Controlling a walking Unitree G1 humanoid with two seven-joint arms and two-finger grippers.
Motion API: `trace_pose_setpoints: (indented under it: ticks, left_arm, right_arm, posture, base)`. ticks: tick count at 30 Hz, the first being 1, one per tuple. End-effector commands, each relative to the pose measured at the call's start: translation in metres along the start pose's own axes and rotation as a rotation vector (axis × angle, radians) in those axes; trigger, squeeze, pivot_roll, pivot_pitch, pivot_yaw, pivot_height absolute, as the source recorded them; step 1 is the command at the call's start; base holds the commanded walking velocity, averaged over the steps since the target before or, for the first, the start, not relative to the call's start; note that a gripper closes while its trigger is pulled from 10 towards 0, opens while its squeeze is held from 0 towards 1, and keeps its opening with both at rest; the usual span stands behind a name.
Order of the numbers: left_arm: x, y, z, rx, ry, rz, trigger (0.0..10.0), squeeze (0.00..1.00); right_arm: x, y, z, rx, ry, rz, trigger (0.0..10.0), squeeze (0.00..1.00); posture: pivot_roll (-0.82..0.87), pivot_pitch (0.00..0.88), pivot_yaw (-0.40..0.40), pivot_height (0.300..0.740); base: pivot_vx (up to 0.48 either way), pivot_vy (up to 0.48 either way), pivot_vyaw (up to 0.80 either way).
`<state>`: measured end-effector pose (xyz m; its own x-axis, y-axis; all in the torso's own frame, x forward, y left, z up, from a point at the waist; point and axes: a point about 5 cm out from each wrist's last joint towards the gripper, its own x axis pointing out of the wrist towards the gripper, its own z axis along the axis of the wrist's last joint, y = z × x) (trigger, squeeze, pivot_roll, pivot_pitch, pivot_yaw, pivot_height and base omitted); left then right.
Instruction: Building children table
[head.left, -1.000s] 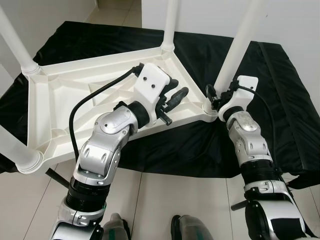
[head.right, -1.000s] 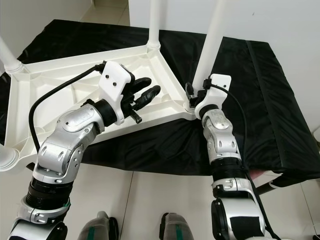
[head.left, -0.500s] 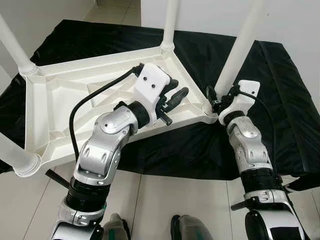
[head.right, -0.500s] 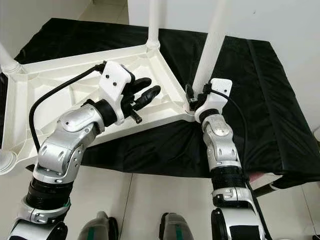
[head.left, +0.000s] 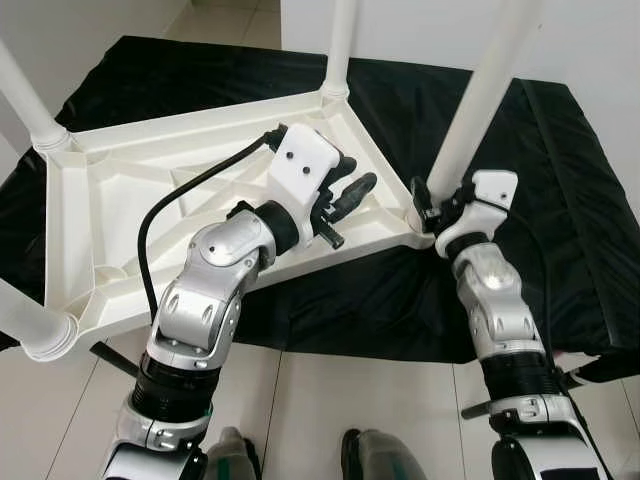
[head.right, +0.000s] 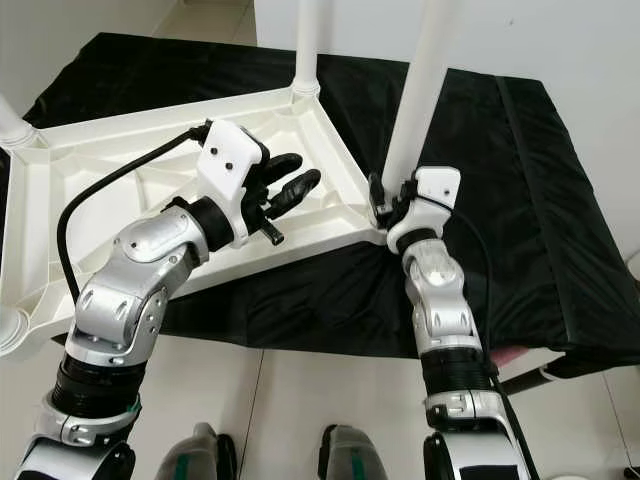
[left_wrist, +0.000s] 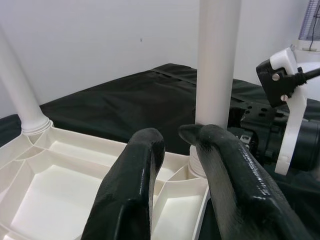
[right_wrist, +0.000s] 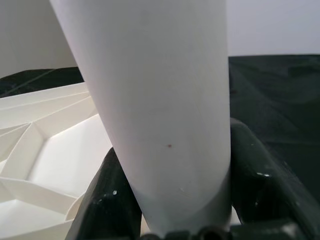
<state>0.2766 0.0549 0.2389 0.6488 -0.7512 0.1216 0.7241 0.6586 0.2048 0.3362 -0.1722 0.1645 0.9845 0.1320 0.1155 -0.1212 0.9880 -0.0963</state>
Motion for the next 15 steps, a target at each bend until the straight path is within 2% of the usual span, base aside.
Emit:
trace_pose_setpoints:
  ticks: [1,5,13,15]
  left_arm:
    - [0.000,0.003,0.002,0.009,-0.002,0.068,10.0,0.00]
    - [0.001,0.003,0.003,0.011,-0.005,0.065,10.0,0.00]
    - [0.000,0.002,0.002,0.012,-0.006,0.064,10.0,0.00]
    - [0.000,0.002,0.002,0.012,-0.004,0.062,10.0,0.00]
  right_arm:
    - [-0.006,-0.003,-0.032,0.073,0.176,-0.037,10.0,0.00]
    - [-0.004,-0.010,-0.042,0.159,0.260,-0.075,10.0,0.00]
    - [-0.004,-0.008,-0.045,0.156,0.262,-0.076,10.0,0.00]
    - [-0.008,-0.002,-0.045,0.101,0.241,-0.052,10.0,0.00]
  posture:
    - [-0.05,0.068,0.014,0.740]
    - [-0.05,0.062,0.011,0.740]
    - [-0.05,0.059,0.010,0.740]
    - [-0.05,0.056,0.009,0.740]
  base:
    - [0.000,0.000,0.00]
    - [0.000,0.000,0.00]
    - [0.000,0.000,0.00]
    - [0.000,0.000,0.00]
